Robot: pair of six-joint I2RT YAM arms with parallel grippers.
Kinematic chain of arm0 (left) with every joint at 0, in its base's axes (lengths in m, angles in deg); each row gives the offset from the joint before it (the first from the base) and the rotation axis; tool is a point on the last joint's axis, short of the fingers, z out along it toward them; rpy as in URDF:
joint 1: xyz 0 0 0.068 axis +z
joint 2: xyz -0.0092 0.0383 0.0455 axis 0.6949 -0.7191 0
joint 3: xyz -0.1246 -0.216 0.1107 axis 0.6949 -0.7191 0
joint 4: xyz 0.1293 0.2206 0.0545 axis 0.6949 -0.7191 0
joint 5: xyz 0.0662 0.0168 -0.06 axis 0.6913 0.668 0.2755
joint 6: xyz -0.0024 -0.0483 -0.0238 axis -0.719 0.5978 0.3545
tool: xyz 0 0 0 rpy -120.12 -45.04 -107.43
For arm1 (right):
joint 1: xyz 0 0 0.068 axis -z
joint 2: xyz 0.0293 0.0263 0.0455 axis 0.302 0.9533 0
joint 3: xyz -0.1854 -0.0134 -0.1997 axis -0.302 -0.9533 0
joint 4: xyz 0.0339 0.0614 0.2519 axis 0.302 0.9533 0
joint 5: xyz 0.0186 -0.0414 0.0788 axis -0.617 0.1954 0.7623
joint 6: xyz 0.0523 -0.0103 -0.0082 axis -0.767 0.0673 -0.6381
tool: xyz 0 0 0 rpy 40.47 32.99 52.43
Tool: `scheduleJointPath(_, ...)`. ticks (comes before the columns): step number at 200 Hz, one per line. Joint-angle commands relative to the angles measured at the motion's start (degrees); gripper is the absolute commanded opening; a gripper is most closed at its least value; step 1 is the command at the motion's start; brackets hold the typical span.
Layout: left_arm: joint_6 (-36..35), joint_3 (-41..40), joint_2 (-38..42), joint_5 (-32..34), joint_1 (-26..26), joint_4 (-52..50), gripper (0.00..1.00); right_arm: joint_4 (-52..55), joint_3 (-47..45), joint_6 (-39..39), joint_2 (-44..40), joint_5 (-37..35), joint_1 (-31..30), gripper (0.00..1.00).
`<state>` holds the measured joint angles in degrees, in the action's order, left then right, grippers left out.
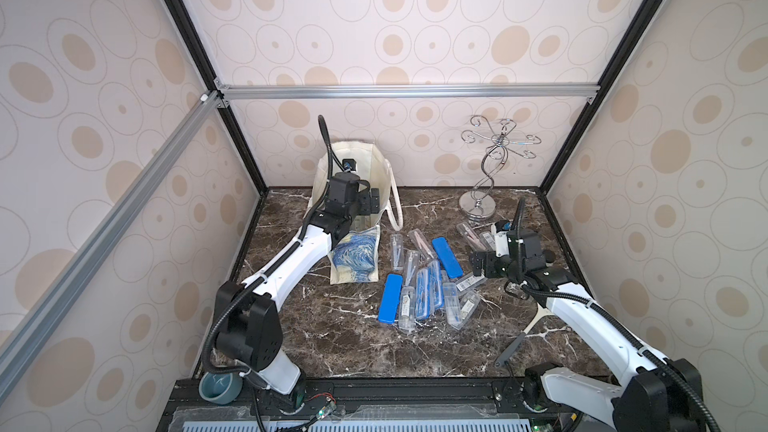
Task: Put the compass set into the canvas bag
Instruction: Place the compass set in the canvas bag, then pick up the compass set at the center of the board.
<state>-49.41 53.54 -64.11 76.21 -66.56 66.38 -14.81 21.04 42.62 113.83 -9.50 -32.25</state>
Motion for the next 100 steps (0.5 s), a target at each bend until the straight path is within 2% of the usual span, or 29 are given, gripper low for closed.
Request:
scheduleJointPath(1,1.5,-2.9,5.0,-5.0,0.1,6.6,1.0,1.1,1.1,-1.2,1.1,-1.7,0.1,1.0)
scheduleJointPath(25,3.1,-7.4,10.0,-9.7,-0.4,12.6,1.0,3.4,2.6,-1.4,3.1,-3.2,0.1,1.0)
scheduleJointPath(49,3.3,-7.9,12.4,-11.9,-2.6,13.7,1.0,5.3,3.7,-2.2,5.2,-4.1,0.1,1.0)
scheduleJointPath(100,1.7,-5.6,10.7,-13.6,-13.3,14.4,1.0,8.5,5.5,-5.0,9.0,-9.1,0.3,1.0)
